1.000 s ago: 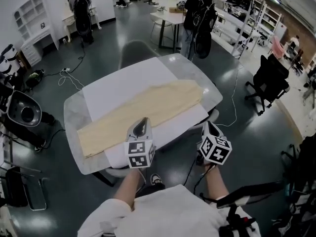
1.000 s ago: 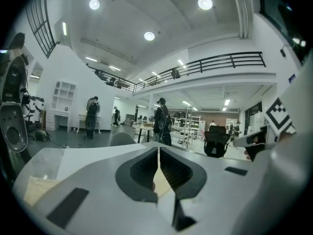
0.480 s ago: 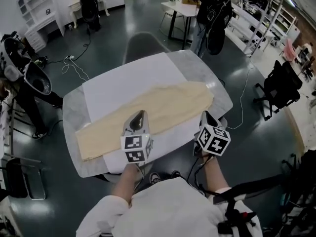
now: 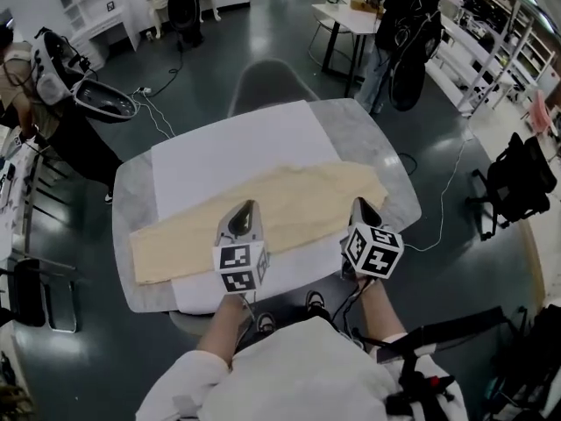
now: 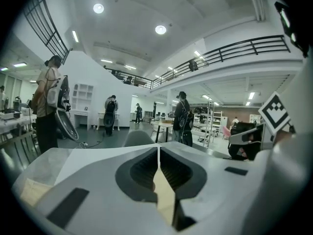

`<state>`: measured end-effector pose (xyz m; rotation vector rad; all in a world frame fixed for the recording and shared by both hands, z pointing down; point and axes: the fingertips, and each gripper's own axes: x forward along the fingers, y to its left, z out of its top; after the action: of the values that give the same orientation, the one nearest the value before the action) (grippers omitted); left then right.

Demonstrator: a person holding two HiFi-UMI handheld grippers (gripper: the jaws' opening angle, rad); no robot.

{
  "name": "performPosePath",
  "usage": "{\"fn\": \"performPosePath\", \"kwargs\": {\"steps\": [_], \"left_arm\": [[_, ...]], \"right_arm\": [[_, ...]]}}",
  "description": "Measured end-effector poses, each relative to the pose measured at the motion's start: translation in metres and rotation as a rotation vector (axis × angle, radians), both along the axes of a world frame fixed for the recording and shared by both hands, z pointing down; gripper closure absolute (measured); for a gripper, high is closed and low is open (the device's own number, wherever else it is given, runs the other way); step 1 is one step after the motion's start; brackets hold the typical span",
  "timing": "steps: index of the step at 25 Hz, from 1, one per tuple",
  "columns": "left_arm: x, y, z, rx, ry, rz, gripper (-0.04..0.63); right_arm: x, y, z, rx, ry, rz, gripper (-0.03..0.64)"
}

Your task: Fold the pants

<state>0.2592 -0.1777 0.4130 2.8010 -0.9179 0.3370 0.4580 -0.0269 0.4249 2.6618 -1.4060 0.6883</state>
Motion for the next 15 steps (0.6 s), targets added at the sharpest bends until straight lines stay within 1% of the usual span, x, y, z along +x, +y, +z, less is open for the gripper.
{"fn": "performPosePath", "kwargs": {"steps": [2,7,11,15], "left_arm": [[0.017,0.001,0.002,0.000,-0.014,-0.015,0.577],[0.057,0.008,0.013,-0.013,-0.016,-0.047,0.577],[0.076,0.018,0.033,-0.052,-0.034,-0.068,0.577],[0.092,0.024,0.046,-0.074,-0.037,-0.078,0.577]], "right_arm": [[0.019,-0.005,-0.002,-0.006,0.009,-0.022,0.624],[0.058,-0.008,0.008,-0.035,0.004,-0.072,0.624],[0.081,0.002,0.022,-0.062,-0.007,-0.077,0.624],[0.096,0.011,0.038,-0.089,-0.011,-0.082,0.624]]}}
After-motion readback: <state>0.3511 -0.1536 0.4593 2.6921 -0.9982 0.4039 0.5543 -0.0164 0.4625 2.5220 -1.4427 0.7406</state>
